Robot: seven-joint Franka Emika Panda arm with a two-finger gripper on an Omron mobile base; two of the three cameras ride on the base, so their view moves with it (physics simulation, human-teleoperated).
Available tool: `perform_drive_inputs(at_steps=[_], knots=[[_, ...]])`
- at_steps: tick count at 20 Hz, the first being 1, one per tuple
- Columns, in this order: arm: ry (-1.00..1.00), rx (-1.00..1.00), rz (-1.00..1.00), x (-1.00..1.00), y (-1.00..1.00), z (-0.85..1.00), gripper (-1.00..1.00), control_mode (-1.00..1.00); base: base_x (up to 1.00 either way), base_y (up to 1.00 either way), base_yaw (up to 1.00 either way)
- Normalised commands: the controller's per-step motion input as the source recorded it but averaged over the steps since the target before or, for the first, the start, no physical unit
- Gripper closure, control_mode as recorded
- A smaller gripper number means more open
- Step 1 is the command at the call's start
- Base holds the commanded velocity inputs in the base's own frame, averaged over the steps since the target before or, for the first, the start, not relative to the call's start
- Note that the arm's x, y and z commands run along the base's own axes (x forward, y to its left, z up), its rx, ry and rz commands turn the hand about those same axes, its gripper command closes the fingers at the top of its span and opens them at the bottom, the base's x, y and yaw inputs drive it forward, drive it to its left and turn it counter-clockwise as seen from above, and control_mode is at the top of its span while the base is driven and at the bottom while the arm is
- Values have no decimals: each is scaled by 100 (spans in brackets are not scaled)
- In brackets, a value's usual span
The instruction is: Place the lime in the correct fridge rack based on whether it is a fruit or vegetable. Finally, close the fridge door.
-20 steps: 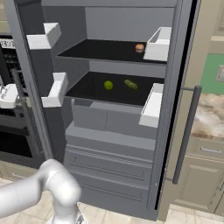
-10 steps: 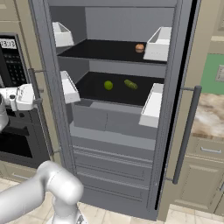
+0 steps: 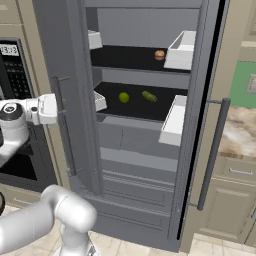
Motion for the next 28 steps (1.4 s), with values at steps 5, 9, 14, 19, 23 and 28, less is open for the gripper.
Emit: perform_drive_inputs(at_steps=[5, 9, 14, 19, 23, 28], knots=[[0, 0, 0, 37, -31, 5, -100, -100, 0, 0, 0], [0, 0, 0, 39, -31, 0, -100, -100, 0, 0, 0], [0, 0, 0, 40, -30, 0, -100, -100, 0, 0, 0], [0, 0, 0, 37, -28, 0, -100, -100, 0, 0, 0], [0, 0, 0, 41, -28, 0, -100, -100, 0, 0, 0], [0, 0, 0, 51, -26, 1, -100, -100, 0, 0, 0]])
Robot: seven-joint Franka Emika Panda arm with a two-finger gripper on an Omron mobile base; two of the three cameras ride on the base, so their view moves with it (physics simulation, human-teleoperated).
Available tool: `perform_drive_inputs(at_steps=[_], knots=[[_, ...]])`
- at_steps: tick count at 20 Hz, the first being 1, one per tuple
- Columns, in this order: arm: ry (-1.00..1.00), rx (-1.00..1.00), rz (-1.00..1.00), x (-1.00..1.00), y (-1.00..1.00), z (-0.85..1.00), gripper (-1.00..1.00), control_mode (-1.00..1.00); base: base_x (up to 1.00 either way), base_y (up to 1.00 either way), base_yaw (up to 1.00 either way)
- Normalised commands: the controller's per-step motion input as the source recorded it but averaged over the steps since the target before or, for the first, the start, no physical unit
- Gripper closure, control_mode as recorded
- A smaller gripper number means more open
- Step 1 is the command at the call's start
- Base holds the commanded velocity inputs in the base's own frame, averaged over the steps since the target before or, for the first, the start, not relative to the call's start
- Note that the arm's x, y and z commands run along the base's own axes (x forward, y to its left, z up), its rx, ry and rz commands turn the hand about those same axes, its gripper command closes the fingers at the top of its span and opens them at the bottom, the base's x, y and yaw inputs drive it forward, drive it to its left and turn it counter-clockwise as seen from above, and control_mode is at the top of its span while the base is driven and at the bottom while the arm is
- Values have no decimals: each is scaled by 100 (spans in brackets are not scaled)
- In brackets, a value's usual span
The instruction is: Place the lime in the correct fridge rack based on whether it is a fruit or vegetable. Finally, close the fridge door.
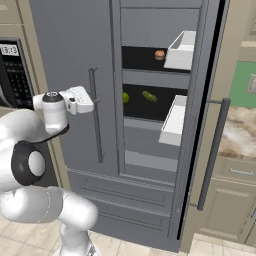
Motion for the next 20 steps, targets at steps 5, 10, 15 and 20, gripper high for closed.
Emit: perform_drive_inputs(at_steps=[5, 10, 15, 20], knots=[[0, 0, 0, 53, -25, 0, -100, -100, 0, 0, 0], [0, 0, 0, 32, -27, 5, -100, -100, 0, 0, 0], [0, 0, 0, 0, -1, 0, -100, -100, 0, 0, 0], [0, 0, 0, 0, 0, 7, -100, -100, 0, 0, 0]])
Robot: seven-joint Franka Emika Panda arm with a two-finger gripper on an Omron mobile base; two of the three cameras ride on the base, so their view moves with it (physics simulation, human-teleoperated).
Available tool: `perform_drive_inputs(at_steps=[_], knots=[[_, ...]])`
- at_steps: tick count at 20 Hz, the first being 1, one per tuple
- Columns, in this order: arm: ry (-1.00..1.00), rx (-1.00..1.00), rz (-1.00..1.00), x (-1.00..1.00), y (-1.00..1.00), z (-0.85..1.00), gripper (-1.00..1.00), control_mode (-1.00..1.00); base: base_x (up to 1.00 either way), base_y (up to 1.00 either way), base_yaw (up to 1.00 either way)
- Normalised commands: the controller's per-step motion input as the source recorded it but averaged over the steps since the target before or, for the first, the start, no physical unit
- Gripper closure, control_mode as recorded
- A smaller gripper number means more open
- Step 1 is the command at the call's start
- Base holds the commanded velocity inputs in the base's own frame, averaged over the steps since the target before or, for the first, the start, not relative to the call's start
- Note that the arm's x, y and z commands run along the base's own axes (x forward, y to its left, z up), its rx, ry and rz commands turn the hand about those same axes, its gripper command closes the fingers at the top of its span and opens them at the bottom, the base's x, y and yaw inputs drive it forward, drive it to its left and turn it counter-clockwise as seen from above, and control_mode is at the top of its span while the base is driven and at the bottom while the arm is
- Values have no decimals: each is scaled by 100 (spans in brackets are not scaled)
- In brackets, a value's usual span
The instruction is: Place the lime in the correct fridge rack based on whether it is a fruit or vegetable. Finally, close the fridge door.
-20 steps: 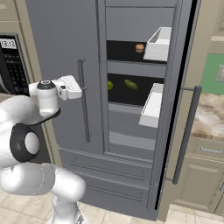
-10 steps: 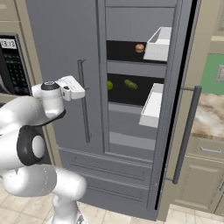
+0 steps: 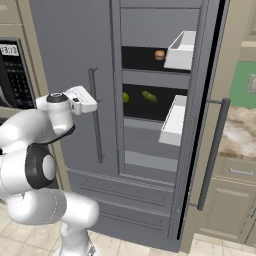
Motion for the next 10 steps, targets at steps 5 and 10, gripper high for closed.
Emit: perform_drive_inputs(at_steps=[5, 10], knots=[[0, 0, 0, -8, 0, 14, -100, -100, 0, 0, 0], [0, 0, 3, -40, 0, 14, -100, -100, 0, 0, 0]])
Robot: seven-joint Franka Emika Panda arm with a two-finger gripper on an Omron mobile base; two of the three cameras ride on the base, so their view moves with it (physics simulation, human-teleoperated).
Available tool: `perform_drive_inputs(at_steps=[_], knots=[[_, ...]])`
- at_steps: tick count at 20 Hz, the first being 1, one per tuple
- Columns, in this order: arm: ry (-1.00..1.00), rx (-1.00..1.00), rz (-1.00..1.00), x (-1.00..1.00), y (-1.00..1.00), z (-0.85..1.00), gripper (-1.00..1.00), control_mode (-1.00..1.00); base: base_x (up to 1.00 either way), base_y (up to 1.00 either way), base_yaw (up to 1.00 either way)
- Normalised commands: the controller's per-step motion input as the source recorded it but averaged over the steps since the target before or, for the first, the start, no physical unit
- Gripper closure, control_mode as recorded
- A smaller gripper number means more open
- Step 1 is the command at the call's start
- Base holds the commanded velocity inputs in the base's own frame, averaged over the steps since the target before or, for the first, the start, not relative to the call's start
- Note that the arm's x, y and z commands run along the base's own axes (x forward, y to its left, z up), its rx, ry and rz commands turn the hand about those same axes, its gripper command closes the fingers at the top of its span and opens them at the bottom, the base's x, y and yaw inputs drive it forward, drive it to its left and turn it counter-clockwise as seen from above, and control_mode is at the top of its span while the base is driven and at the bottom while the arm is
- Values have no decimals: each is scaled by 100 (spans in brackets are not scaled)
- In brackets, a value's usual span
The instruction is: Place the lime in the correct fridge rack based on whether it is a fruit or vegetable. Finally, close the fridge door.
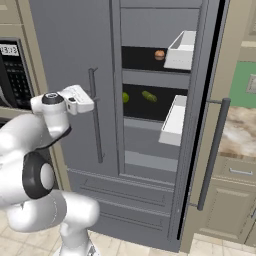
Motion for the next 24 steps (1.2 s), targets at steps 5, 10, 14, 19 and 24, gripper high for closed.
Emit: perform_drive_inputs(at_steps=[5, 10, 14, 19, 24], knots=[[0, 0, 3, -56, 0, 8, -100, -100, 0, 0, 0], [3, 3, 1, -91, 0, 2, -100, -100, 0, 0, 0], [16, 9, 2, -100, -3, 11, -100, -100, 0, 0, 0], [23, 11, 11, -100, -20, 21, -100, -100, 0, 0, 0], [20, 12, 17, -100, -28, 16, -100, -100, 0, 0, 0]])
